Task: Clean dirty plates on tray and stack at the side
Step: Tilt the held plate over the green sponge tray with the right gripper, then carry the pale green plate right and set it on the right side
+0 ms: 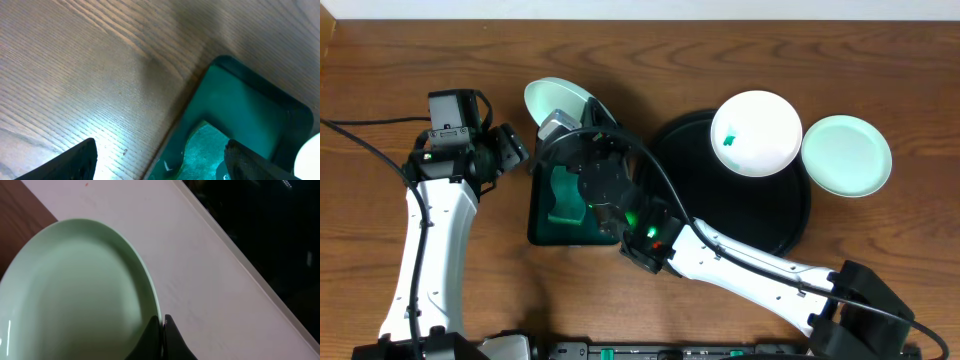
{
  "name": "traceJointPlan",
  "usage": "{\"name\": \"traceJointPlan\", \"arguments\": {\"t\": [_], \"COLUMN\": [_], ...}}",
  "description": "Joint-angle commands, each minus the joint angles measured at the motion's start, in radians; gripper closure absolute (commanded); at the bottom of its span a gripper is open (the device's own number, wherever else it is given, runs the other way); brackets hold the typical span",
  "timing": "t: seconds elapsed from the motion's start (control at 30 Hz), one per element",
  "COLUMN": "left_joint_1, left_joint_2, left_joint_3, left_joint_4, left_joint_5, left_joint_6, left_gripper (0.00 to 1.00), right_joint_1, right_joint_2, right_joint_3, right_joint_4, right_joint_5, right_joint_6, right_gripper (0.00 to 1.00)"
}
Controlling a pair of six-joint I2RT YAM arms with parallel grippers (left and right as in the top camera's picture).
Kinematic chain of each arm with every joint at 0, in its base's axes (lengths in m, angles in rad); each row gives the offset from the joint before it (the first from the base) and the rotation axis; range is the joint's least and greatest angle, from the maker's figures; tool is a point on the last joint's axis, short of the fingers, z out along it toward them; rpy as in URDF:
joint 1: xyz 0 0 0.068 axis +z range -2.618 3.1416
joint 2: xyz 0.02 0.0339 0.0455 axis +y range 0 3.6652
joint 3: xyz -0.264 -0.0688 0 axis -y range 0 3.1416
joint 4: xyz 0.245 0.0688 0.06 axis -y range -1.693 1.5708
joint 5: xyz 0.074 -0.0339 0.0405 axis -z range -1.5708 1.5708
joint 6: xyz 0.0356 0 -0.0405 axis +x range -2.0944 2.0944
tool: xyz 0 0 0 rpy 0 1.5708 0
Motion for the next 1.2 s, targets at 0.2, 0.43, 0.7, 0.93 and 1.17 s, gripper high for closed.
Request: {"name": "traceJointPlan", "arguments": {"t": [0.2, 0.43, 0.7, 0.93, 1.17], "left_joint_1": [0.002, 0.002, 0.002, 0.002, 0.002], "left_joint_2": [0.001, 0.001, 0.001, 0.001, 0.001], "left_joint_3": [0.013, 0.013, 0.013, 0.013, 0.013], "left_joint_4": [-0.001, -0.001, -0.001, -0.001, -0.001], "left_joint_5": [-0.009, -0.009, -0.009, -0.009, -0.009], "left_joint_6": [-0.002, -0.003, -0.003, -0.003, -0.003], "left_gripper": [0.18, 0.18, 0.18, 0.18, 0.18], "right_joint_1": [0.015, -0.002, -0.089, -0.223, -0.374], "right_joint_2": [-0.021, -0.021, -0.021, -0.022, -0.11], "right_joint_3": [0.021, 0.02, 0.02, 0.02, 0.02], "right_joint_4": [-0.023, -0.105, -0.391, -0.513, -0.595], "right_joint_5": [0.012, 0.012, -0.103, -0.473, -0.591], "right_joint_6": [0.003, 0.269, 0.891, 1.087, 1.135], "right_gripper": [0.99, 0.99, 0.99, 0.99, 0.99]}}
